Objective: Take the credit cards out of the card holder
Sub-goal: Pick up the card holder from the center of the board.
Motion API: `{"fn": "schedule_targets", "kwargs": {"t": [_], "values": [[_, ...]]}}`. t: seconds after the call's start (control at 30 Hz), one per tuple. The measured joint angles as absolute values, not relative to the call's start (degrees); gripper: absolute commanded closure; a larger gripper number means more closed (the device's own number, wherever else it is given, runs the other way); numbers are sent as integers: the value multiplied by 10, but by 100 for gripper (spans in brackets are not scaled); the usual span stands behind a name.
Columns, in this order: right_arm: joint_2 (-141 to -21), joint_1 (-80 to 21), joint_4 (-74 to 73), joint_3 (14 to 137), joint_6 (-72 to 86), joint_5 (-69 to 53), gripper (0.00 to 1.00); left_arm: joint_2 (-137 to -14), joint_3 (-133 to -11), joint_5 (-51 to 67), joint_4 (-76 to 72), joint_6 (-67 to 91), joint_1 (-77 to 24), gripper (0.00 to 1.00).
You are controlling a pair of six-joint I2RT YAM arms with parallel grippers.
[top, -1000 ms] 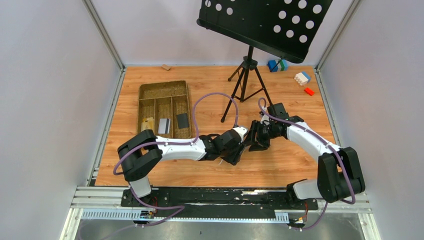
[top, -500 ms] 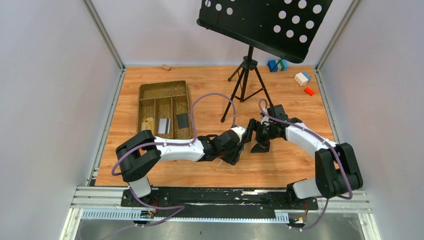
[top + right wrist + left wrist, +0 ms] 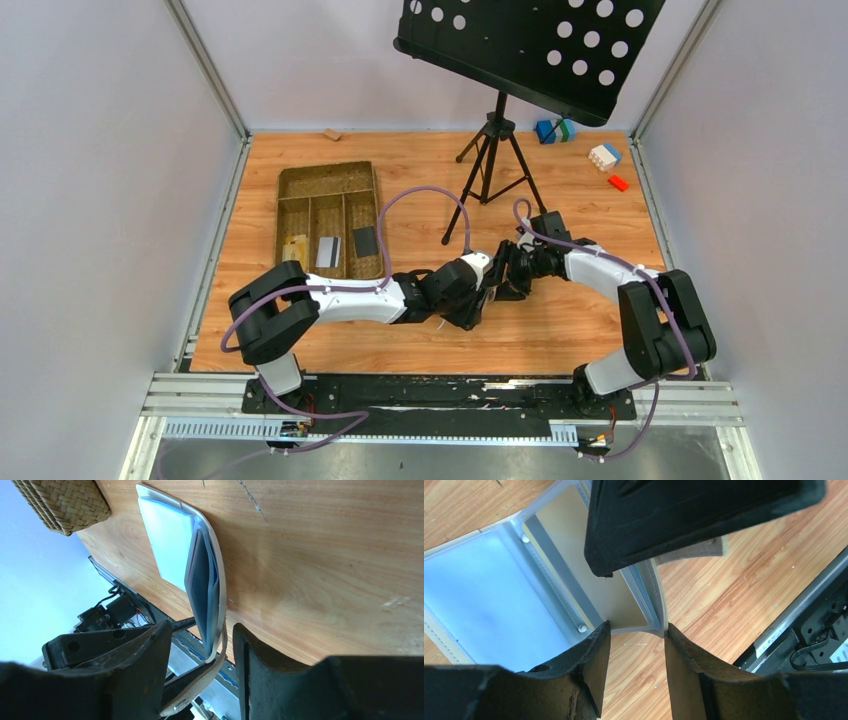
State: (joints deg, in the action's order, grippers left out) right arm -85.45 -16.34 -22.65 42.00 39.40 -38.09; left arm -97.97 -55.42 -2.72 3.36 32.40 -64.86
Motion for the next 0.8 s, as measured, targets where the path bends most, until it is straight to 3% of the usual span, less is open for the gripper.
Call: {"fn": "schedule_targets", "kwargs": {"t": [0.17,0.4,0.5,0.8], "values": [[-865,-165,-213,416,395,-384,67,-979,-551,-15,26,330,-648,50],[-872,-165,-206,406,394,-388,100,-975,-550,-5,23,338,-644,40],[-872,-165,-206,407,390,-392,100,-961,-548,-4,24,343,-643,35],[-867,-164,-222,416,349,-397,100,-839,-505,17,18,389,-614,36]]}}
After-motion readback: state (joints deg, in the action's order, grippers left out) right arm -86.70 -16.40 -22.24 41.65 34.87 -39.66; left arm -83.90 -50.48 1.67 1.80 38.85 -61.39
